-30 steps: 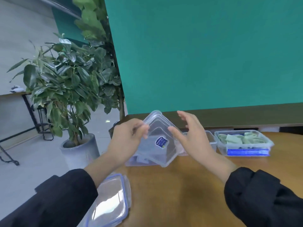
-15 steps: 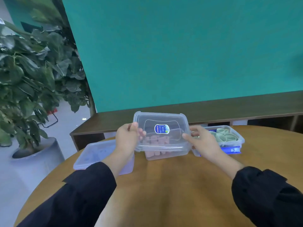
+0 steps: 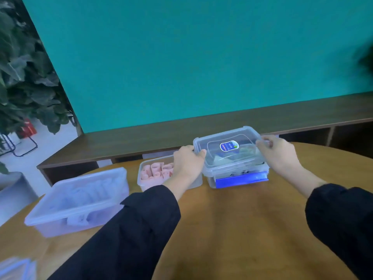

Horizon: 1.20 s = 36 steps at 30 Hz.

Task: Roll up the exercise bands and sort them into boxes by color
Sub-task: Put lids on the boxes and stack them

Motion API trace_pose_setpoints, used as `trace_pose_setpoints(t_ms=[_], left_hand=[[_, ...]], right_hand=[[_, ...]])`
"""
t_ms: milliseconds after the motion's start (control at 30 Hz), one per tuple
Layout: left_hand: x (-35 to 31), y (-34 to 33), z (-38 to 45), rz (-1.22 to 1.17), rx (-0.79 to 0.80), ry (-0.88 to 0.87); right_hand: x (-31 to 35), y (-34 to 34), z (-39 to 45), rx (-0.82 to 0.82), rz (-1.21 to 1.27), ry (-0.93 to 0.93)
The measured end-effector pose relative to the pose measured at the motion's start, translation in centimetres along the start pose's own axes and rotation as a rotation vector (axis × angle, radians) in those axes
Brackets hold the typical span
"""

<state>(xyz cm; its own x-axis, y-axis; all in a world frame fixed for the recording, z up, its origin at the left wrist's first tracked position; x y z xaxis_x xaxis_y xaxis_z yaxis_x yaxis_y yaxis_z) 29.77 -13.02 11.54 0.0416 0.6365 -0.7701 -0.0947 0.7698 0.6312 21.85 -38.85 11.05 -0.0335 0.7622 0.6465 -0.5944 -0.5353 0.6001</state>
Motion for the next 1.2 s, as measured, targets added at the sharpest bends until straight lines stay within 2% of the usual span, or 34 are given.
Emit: trace_pose_setpoints(t_ms=[267,467,800,1000,1200], left_hand=[[-1.3,-3.1,1.3,0.292,-0.036,0.040],[-1.8,-3.6,1.2,0.441,-0.061,0.024],[-1.8,-3.8,0.9,0.429,-0.010,0.085],[-2.8,-4.1,-4.7,0.430,0.031,0.047],[-2.7,-4.1,-10.6,0.434,-0.004,-0.013]], right_hand=[[-5.4,-2.3,0.9,0.091,-0.122,-0.004],[-5.5,-3.2,1.4,0.116,-0.009,-0.019],[-5.8,-1.1,-0.3,0.129,0.040,-0.115],[-5.8,3.2,-5.0,0.038,0.041,-0.145],[-6.3,7.0,-10.0,-0.024,0.048,-0.199]])
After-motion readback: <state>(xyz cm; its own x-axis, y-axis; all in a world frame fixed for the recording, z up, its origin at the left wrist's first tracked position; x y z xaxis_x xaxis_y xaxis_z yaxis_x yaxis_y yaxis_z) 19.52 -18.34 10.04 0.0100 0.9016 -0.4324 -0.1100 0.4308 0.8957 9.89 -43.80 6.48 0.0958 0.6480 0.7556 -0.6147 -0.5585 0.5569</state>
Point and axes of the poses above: each hand's wrist, its own z-axis towards the middle knuckle, its own y-axis out of the back of the hand, x = y × z, the point moved 6 cm from there along z, towards the middle knuckle, and after that the axes turned 12 degrees about y, right-handed, at the moved point
